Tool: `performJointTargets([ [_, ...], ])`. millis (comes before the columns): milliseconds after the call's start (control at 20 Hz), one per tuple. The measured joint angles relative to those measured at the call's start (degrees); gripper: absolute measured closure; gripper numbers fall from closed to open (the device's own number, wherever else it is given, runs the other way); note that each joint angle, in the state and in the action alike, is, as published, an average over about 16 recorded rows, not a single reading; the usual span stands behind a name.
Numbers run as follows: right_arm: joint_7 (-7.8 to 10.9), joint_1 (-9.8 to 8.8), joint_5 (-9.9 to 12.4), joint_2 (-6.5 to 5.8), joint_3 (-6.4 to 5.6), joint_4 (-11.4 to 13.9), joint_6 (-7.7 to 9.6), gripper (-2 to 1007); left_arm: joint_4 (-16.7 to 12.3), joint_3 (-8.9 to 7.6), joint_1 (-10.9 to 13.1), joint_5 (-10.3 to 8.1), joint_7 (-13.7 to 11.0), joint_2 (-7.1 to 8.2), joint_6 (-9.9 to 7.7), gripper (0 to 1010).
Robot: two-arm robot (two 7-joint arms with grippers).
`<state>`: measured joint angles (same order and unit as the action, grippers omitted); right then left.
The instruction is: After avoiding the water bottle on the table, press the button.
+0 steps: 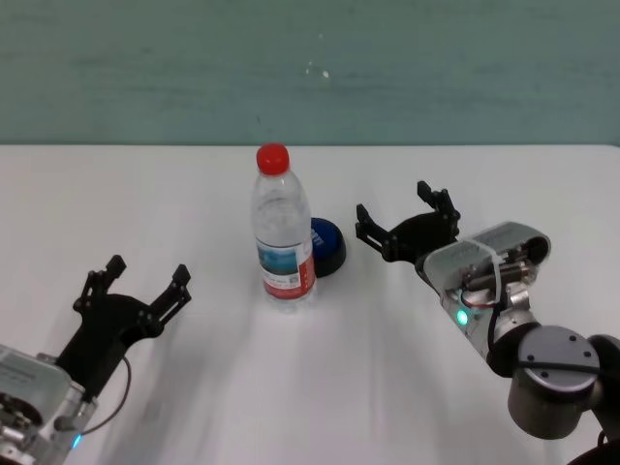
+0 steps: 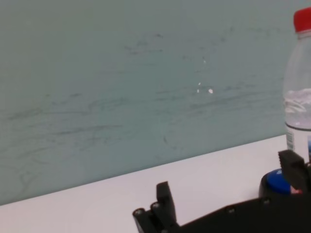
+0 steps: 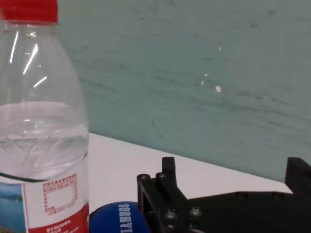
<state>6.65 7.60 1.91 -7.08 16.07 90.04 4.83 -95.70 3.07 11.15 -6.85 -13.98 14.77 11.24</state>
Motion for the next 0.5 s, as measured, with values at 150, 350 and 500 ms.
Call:
performJointTargets([
  [150, -0.85, -2.1, -1.08, 0.4, -0.22, 1.79, -0.33, 1, 0.0, 0.0, 0.0, 0.0, 0.0, 0.0, 0.0, 0],
  [350, -1.82, -4.76, -2.44, 1.0, -0.49, 3.76, -0.8, 1, 0.0, 0.0, 0.0, 0.0, 0.0, 0.0, 0.0, 0],
  [500, -2.43, -6.65, -3.36, 1.47, -0.69, 5.0, -1.16, 1, 0.0, 0.0, 0.0, 0.0, 0.0, 0.0, 0.0, 0],
])
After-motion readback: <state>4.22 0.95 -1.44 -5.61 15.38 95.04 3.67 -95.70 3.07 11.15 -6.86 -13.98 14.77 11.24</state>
